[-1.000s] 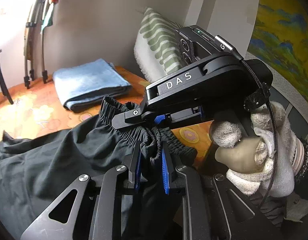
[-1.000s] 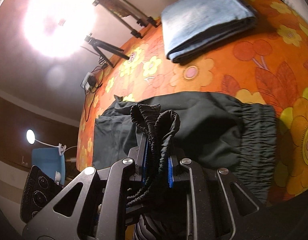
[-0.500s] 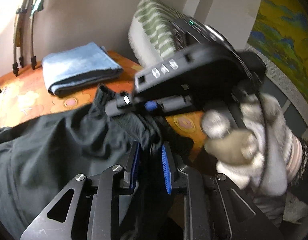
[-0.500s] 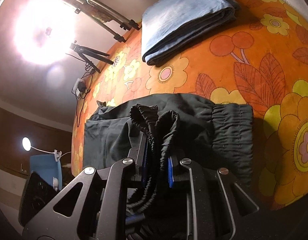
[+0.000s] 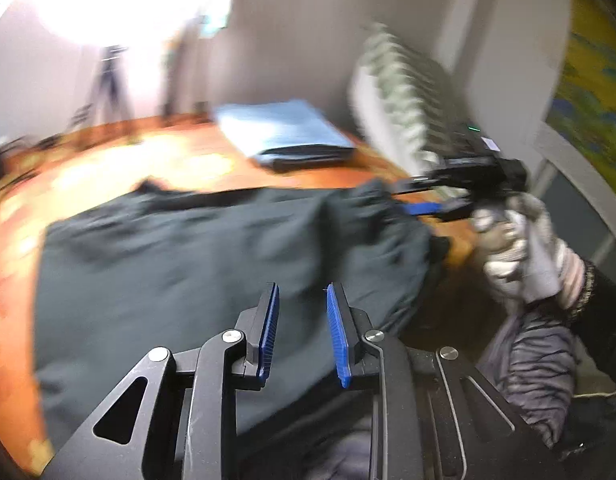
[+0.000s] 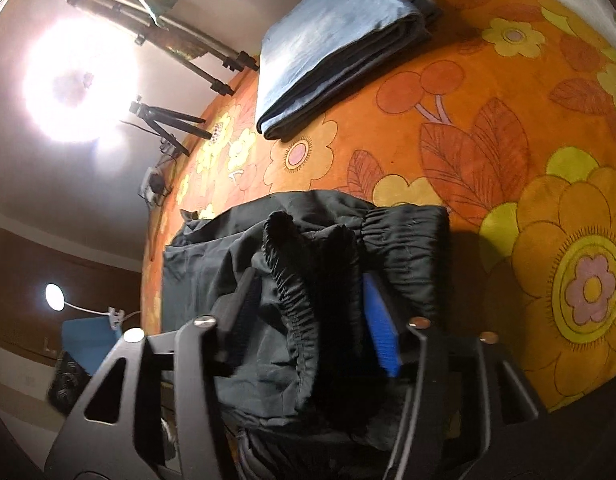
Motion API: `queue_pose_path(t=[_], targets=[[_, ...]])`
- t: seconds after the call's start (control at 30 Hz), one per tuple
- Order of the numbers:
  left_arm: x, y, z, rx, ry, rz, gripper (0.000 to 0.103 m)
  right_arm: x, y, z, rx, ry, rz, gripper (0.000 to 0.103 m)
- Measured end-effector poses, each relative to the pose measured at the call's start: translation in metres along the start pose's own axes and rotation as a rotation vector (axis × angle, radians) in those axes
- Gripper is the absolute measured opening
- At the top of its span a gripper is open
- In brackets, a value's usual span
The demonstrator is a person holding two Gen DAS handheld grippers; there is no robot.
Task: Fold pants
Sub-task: 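Open both tools and release the waistband onto the trousers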
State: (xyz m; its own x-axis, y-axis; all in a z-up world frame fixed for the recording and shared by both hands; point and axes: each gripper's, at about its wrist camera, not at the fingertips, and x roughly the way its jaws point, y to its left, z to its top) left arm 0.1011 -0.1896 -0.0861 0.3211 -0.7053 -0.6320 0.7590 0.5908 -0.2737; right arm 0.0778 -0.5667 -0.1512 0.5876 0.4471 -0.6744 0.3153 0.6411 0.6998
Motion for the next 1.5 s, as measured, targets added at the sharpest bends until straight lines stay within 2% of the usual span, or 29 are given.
queue_pose_path(t=[0.13,0.27,0.33,0.37,0.43,0.53,0.6,0.63,0.67,0.7,0.8,0.87,0.9,1.0,1.13,1.27,1.33,1.47,1.5], targets=[[-0.024,0.04,-0.021,-0.096,-0.008,0.092,0.023,-0.001,0.004,-0.006,-0.028,0.012,-0.005,0.058],[-0.036,0.07,-0.035,-0.163,-0.017,0.167,0.023,0.008,0.023,-0.018,-0.124,0.023,-0.116,0.056],[-0.036,0.081,-0.042,-0.187,-0.012,0.2,0.023,0.013,0.032,-0.024,-0.175,0.027,-0.195,0.033],[-0.037,0.086,-0.045,-0.196,-0.009,0.212,0.023,0.014,0.033,-0.026,-0.185,0.029,-0.214,0.025],[-0.038,0.097,-0.049,-0.221,-0.002,0.234,0.023,0.012,0.036,-0.031,-0.191,0.028,-0.225,0.02],[-0.038,0.111,-0.054,-0.254,0.004,0.253,0.023,0.007,0.037,-0.035,-0.235,0.008,-0.32,0.02],[-0.044,0.116,-0.055,-0.265,-0.005,0.257,0.023,0.004,0.041,-0.039,-0.276,-0.012,-0.387,0.026],[-0.046,0.118,-0.055,-0.27,-0.012,0.258,0.023,0.001,0.043,-0.039,-0.288,-0.023,-0.4,0.035],[-0.047,0.119,-0.055,-0.272,-0.015,0.259,0.023,-0.004,0.046,-0.039,-0.297,-0.042,-0.405,0.046],[-0.049,0.12,-0.056,-0.273,-0.02,0.262,0.023,-0.012,0.05,-0.039,-0.3,-0.081,-0.383,0.048],[-0.052,0.12,-0.057,-0.266,-0.028,0.264,0.023,-0.035,0.062,-0.037,-0.318,-0.19,-0.331,0.049],[-0.051,0.118,-0.057,-0.26,-0.029,0.263,0.023,-0.042,0.074,-0.034,-0.341,-0.242,-0.266,0.049],[-0.05,0.118,-0.058,-0.262,-0.029,0.261,0.023,-0.038,0.08,-0.032,-0.364,-0.228,-0.229,0.049],[-0.047,0.118,-0.06,-0.272,-0.023,0.251,0.023,-0.013,0.091,-0.026,-0.391,-0.163,-0.196,0.049],[-0.043,0.119,-0.063,-0.27,-0.009,0.259,0.023,0.016,0.075,-0.008,-0.303,-0.087,-0.185,0.049],[-0.044,0.124,-0.067,-0.286,-0.006,0.264,0.023,0.014,0.044,0.004,-0.2,-0.111,-0.314,0.049],[-0.049,0.126,-0.068,-0.302,-0.021,0.269,0.023,0.009,0.035,0.005,-0.162,-0.098,-0.268,0.049],[-0.062,0.133,-0.068,-0.336,-0.043,0.281,0.024,-0.015,0.048,-0.003,-0.207,-0.181,-0.229,0.049],[-0.064,0.134,-0.069,-0.346,-0.043,0.285,0.034,-0.019,0.054,-0.006,-0.229,-0.192,-0.218,0.049]])
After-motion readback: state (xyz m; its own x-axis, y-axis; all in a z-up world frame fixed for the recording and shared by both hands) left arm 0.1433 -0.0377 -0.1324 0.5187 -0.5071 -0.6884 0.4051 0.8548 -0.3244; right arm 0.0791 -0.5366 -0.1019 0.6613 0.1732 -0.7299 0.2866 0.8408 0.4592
